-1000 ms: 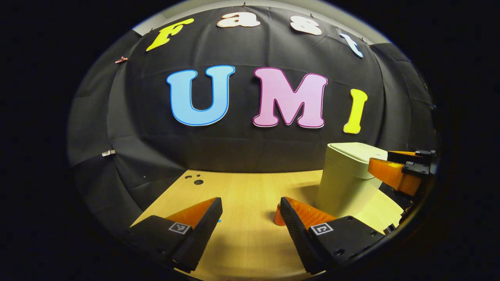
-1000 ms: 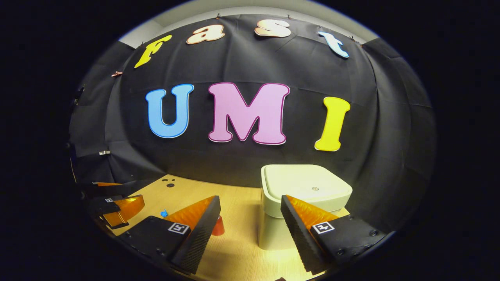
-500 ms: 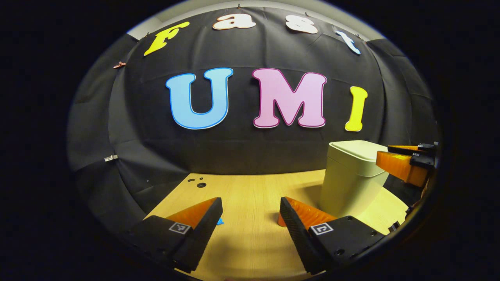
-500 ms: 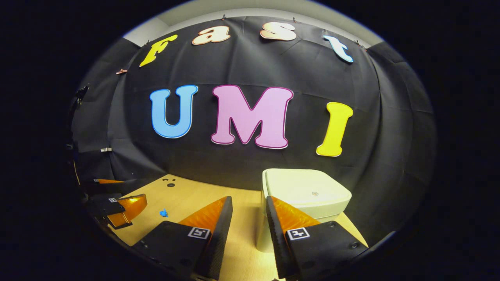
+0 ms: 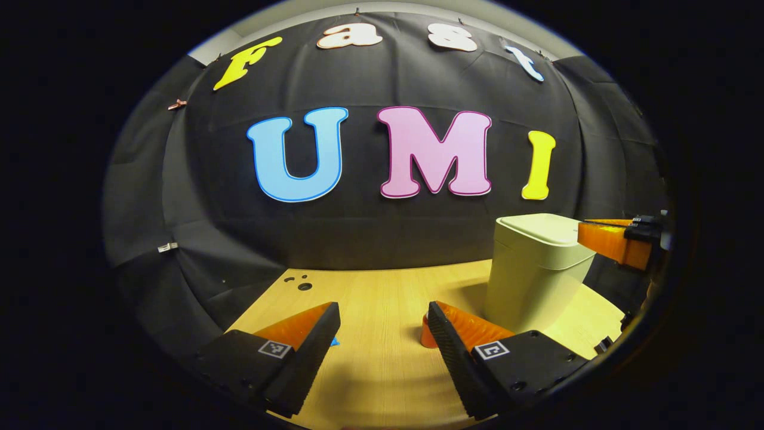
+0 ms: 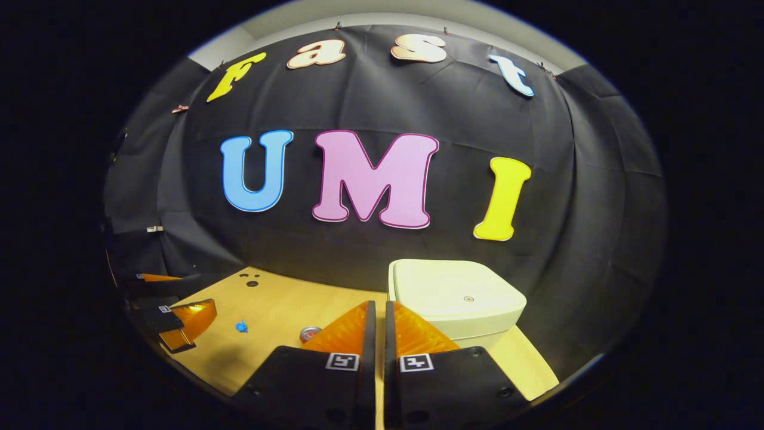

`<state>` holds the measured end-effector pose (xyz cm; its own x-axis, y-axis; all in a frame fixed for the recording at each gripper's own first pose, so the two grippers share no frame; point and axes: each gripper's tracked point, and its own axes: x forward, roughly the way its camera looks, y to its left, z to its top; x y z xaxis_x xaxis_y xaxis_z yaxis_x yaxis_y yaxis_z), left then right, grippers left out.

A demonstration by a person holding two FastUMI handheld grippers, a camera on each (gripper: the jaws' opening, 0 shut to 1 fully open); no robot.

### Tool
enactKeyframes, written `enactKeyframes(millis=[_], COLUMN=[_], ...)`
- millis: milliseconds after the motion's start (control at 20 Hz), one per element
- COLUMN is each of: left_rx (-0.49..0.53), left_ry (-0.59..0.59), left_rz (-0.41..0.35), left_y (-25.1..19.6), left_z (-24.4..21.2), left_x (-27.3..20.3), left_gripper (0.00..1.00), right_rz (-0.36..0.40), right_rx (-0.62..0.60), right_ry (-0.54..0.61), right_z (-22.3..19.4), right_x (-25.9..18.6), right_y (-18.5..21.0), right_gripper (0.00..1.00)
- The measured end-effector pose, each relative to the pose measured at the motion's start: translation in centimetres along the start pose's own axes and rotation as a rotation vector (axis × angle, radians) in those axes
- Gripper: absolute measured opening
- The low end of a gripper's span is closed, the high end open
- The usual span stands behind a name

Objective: Press the lid of the desktop garbage bin to open it, pick up the crumpled paper on the desktop and throw it into the bin, then pick up the pop can on the desktop and drop it into the bin, and finally close the garbage bin lid.

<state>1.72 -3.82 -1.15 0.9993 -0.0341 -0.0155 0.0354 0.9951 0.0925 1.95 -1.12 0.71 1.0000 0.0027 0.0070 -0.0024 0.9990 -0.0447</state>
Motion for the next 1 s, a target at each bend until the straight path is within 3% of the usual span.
enactKeyframes(millis=[100, 500, 650, 1000], left_rx=[0.003, 0.014, 0.011, 0.009], left_ry=[0.005, 0.011, 0.014, 0.031], left_rz=[-0.006, -0.013, -0.01, -0.007], left_y=[-0.2, -0.5, -0.5, -0.4], left_z=[-0.2, -0.4, -0.5, -1.2], left_x=[0.0, 0.0, 0.0, 0.2], left_gripper=[0.95, 0.95, 0.95, 0.95], right_rz=[0.039, 0.12, 0.102, 0.026], right_rx=[0.02, 0.039, 0.069, 0.011], right_ry=[-0.007, 0.002, 0.022, 0.0], right_z=[0.2, 0.5, 0.9, 2.7], right_x=[0.1, 0.0, 0.5, 2.0], right_y=[0.7, 1.5, 0.5, -3.9], right_gripper=[0.05, 0.05, 0.05, 0.05])
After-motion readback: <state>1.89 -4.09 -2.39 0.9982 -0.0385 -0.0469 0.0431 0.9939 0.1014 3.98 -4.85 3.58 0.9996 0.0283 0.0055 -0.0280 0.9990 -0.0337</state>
